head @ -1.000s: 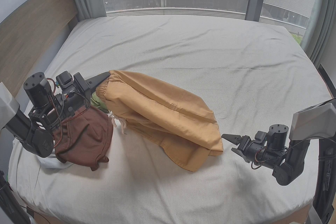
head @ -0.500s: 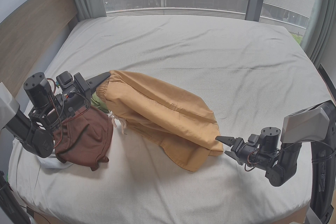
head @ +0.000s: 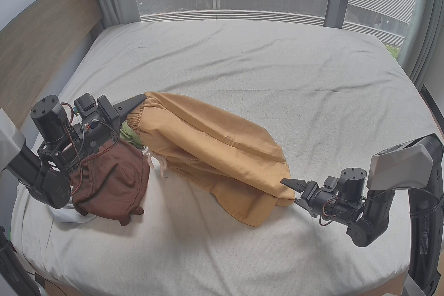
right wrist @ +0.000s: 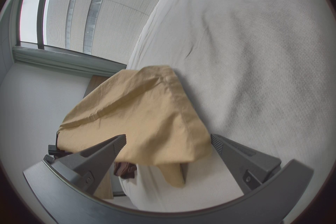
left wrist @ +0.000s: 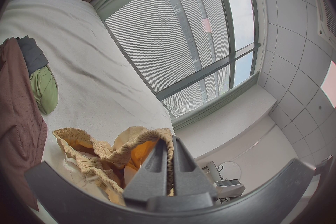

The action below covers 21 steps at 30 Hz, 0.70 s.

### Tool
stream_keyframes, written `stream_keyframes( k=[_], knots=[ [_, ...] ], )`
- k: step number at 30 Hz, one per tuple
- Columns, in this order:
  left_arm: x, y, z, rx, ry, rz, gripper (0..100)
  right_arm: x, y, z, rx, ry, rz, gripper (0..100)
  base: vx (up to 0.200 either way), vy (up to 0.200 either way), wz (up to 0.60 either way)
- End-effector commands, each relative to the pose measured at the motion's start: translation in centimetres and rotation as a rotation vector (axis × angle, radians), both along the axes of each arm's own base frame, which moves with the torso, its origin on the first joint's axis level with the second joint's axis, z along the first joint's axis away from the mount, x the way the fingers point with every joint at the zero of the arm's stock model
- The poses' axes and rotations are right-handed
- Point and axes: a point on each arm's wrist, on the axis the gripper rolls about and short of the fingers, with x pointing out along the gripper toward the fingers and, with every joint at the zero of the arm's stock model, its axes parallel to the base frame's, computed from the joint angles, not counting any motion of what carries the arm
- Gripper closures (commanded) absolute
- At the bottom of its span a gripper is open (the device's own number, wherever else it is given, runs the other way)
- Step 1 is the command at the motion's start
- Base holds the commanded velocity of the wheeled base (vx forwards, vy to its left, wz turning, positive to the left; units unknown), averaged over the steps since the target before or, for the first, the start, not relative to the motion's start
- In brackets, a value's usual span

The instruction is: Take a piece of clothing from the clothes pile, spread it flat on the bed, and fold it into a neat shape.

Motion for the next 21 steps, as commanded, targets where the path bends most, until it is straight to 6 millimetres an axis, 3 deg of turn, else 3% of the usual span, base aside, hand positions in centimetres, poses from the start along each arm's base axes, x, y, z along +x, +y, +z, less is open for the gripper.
stream_keyframes(
  k=[1,4,5,17,21],
  knots=[
    [0.0,0.0,0.0,-0.002,0.003,-0.002,100,0.8,0.4,-0.4,-0.010,-0.023,-0.031,0,0.000,0.000,0.00],
    [0.0,-0.1,0.0,-0.002,0.002,-0.005,100,1.3,0.6,-0.6,-0.017,-0.036,-0.059,0,0.000,0.000,0.00],
    [-0.1,-0.3,0.0,-0.002,0.003,-0.009,100,1.3,0.6,-0.7,-0.020,-0.036,-0.062,100,0.000,0.000,0.00],
    [-0.2,-0.7,-0.1,-0.001,0.003,-0.021,100,1.0,0.4,-0.7,-0.021,-0.025,-0.062,100,0.000,0.000,0.00],
    [-0.1,-0.7,-0.3,-0.002,0.012,-0.023,100,0.9,-0.2,0.9,-0.010,-0.055,-0.077,100,0.000,0.000,0.00]
  ],
)
